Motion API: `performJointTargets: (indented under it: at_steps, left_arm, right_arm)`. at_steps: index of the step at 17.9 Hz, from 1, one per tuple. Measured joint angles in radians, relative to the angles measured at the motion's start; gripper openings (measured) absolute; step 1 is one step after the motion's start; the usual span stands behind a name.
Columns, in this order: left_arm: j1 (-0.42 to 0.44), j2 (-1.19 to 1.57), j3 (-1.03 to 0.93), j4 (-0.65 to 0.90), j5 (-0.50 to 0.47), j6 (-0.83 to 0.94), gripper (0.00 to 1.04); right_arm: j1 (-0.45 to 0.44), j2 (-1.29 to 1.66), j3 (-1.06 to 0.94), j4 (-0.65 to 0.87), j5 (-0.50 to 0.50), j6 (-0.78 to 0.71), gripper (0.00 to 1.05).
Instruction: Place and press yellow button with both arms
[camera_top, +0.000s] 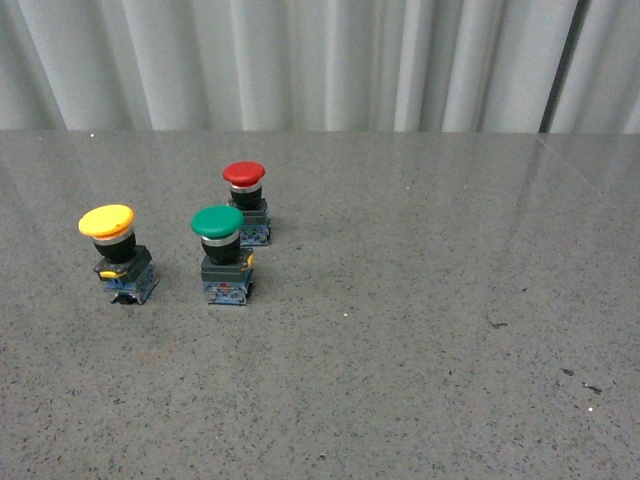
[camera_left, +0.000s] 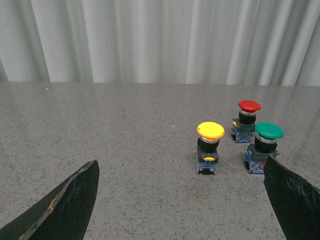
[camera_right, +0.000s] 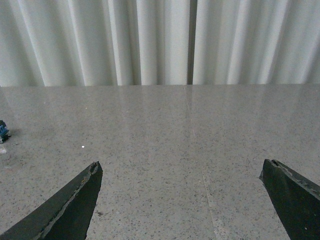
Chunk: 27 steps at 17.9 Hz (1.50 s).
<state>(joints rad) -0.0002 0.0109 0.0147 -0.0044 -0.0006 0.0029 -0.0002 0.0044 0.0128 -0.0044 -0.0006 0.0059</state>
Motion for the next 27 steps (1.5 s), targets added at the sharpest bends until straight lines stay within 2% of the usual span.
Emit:
performJointTargets:
  at_steps: [10, 11, 12, 14, 15, 17, 19, 22, 27]
  left_arm:
    - [0.000, 0.000, 0.000, 0.000, 0.000, 0.000, 0.98]
    - [-0.031, 0.017, 0.011, -0.047, -0.093, 0.000, 0.98]
    - [-0.137, 0.164, 0.055, -0.038, -0.346, 0.005, 0.98]
    - [-0.098, 0.333, 0.112, 0.099, -0.507, 0.032, 0.98]
    - [-0.053, 0.428, 0.150, 0.198, -0.539, 0.046, 0.98]
    - [-0.029, 0.655, 0.268, 0.393, -0.456, 0.059, 0.98]
    - [-0.018, 0.928, 0.417, 0.484, -0.333, 0.058, 0.98]
    - [-0.080, 1.255, 0.613, 0.422, -0.235, 0.056, 0.98]
    - [-0.160, 1.521, 0.789, 0.332, -0.143, 0.026, 0.98]
  right_arm:
    - [0.000, 0.000, 0.000, 0.000, 0.000, 0.000, 0.98]
    - [0.000, 0.000, 0.000, 0.000, 0.000, 0.000, 0.98]
    - [0.000, 0.000, 0.000, -0.001, 0.002, 0.000, 0.98]
    - [0.000, 0.000, 0.000, 0.002, -0.001, 0.000, 0.98]
    - [0.000, 0.000, 0.000, -0.001, 0.000, 0.000, 0.98]
    - [0.000, 0.000, 0.000, 0.001, 0.000, 0.000, 0.98]
    - [0.000, 0.000, 0.000, 0.000, 0.000, 0.000, 0.98]
    - [0.000, 0.000, 0.000, 0.000, 0.000, 0.000, 0.98]
    - [0.000, 0.000, 0.000, 0.000, 0.000, 0.000, 0.98]
